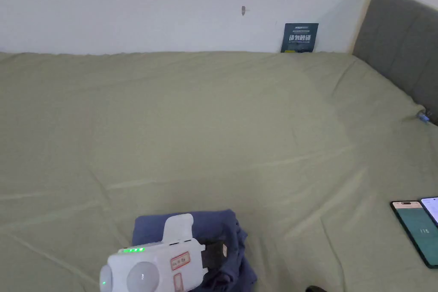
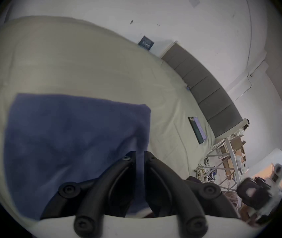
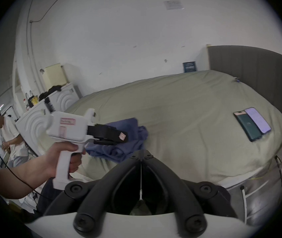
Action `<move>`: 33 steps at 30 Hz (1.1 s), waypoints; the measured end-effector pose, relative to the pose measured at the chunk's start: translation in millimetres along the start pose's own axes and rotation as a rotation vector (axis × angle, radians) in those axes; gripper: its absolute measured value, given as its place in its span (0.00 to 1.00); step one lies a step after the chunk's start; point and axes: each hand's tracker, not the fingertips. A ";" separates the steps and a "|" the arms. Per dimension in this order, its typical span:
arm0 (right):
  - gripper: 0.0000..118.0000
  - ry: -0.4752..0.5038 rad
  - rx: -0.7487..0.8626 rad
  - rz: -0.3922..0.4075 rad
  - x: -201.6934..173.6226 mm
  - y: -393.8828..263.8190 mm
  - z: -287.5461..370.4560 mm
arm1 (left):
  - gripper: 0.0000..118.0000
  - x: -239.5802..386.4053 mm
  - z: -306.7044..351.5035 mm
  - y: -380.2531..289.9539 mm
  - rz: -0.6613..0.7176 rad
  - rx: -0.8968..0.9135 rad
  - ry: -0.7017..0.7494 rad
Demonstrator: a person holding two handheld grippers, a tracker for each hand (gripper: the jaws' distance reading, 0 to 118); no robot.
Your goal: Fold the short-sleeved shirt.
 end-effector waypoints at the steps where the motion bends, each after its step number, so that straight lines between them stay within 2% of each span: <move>1: 0.01 0.025 -0.020 -0.001 -3.2 4.3 -15.1 | 0.08 -0.7 15.2 -1.0 -0.014 0.016 0.008; 2: 0.01 0.066 -0.036 -0.019 -5.8 8.7 -33.8 | 0.08 -3.6 31.3 -2.6 -0.023 0.035 0.017; 4: 0.01 0.168 -0.044 -0.119 -5.8 15.2 -79.0 | 0.08 -16.4 62.1 -6.1 -0.031 0.045 0.038; 7: 0.01 0.210 -0.137 -0.236 -4.5 21.0 -152.3 | 0.09 -47.7 97.7 -11.4 -0.027 0.091 0.146; 9: 0.01 0.329 -0.198 -0.295 -0.3 17.9 -193.3 | 0.12 -71.0 113.2 -11.6 0.008 0.104 0.186; 10: 0.01 0.333 -0.234 -0.316 1.2 14.8 -207.7 | 0.22 -81.6 118.6 -11.0 0.038 0.106 0.175; 11: 0.01 0.291 -0.270 -0.315 3.3 10.9 -219.3 | 0.54 -93.6 120.3 -8.5 0.077 0.097 0.147; 12: 0.01 0.245 -0.294 -0.310 6.8 6.8 -224.6 | 0.79 -102.2 120.6 -8.3 0.100 0.085 0.128; 13: 0.01 0.197 -0.310 -0.311 12.2 3.0 -227.0 | 0.90 -110.3 121.3 -8.7 0.112 0.098 0.089; 14: 0.01 0.161 -0.296 -0.335 19.7 -0.6 -225.7 | 0.92 -118.6 120.1 -8.8 0.123 0.108 0.060; 17: 0.01 0.162 -0.270 -0.448 39.0 -4.8 -217.5 | 0.92 -141.0 99.5 -6.4 0.193 0.059 -0.010; 20: 0.01 0.184 -0.270 -0.440 40.7 -5.3 -217.4 | 0.92 -160.0 59.2 -7.2 0.324 -0.004 -0.200; 23: 0.01 0.186 -0.269 -0.423 39.7 -4.5 -218.1 | 0.90 -160.1 26.3 -6.1 0.439 0.112 -0.402; 24: 0.01 0.186 -0.269 -0.426 38.3 -4.4 -217.7 | 0.82 -157.6 14.2 -2.0 0.496 0.090 -0.374; 25: 0.01 0.188 -0.268 -0.433 38.9 -4.7 -217.3 | 0.62 -154.4 6.6 1.1 0.511 0.096 -0.331; 26: 0.01 0.188 -0.266 -0.436 39.4 -5.0 -217.0 | 0.22 -149.0 -2.8 3.3 0.489 0.075 -0.250; 27: 0.01 0.180 -0.263 -0.434 39.4 -5.0 -216.6 | 0.19 -142.7 -13.0 3.5 0.435 0.035 -0.131; 28: 0.01 0.177 -0.264 -0.433 38.3 -4.9 -216.2 | 0.19 -138.1 -17.5 1.4 0.402 0.039 -0.120; 29: 0.01 0.171 -0.266 -0.430 36.6 -3.9 -215.3 | 0.19 -141.4 -7.2 0.9 0.419 0.074 -0.179; 30: 0.01 0.175 -0.260 -0.429 35.6 -2.1 -212.4 | 0.19 -141.7 -1.1 3.2 0.430 0.072 -0.179; 33: 0.01 0.225 -0.215 -0.416 31.8 4.5 -199.3 | 0.18 -146.7 28.5 7.4 0.361 0.067 -0.116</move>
